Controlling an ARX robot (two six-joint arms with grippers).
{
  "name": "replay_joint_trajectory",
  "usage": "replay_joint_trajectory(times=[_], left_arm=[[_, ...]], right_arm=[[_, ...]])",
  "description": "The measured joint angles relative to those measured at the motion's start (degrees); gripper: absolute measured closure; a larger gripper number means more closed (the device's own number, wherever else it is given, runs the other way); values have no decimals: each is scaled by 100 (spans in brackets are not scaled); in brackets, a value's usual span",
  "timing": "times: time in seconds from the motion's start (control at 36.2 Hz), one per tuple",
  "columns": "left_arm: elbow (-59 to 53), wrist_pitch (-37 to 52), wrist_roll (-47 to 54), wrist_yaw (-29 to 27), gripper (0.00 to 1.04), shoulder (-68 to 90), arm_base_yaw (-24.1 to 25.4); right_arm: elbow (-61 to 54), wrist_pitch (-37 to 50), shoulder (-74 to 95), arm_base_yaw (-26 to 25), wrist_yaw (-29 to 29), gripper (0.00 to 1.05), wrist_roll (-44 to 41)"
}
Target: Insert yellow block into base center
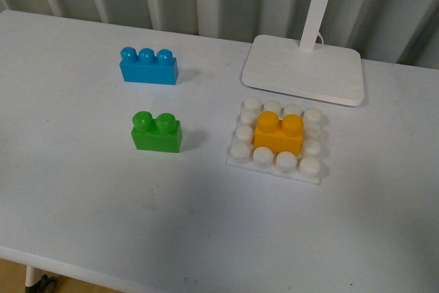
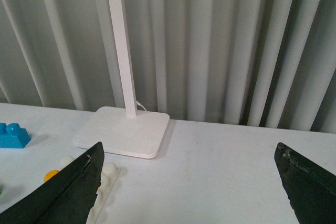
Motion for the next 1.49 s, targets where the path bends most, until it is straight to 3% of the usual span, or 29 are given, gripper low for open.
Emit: replay_joint_trajectory(times=[0.55, 0.66, 1.0, 1.16, 1.27, 1.49], left_arm=[[-2, -1069, 0, 0, 101, -1078, 0], [2, -2050, 2, 0, 101, -1939, 0], [2, -2096, -2, -2, 99, -2070, 0], [2, -2096, 0, -2, 72, -2070, 0], [2, -2098, 0, -2, 45, -2070, 0], [2, -2096, 0, -2, 11, -2070, 0]], right_arm=[[0, 0, 0, 0, 0, 9, 0], [0, 0, 0, 0, 2, 9, 0], [0, 0, 0, 0, 0, 9, 0], [0, 0, 0, 0, 0, 9, 0], [0, 0, 0, 0, 0, 9, 0], [0, 0, 0, 0, 0, 9, 0]])
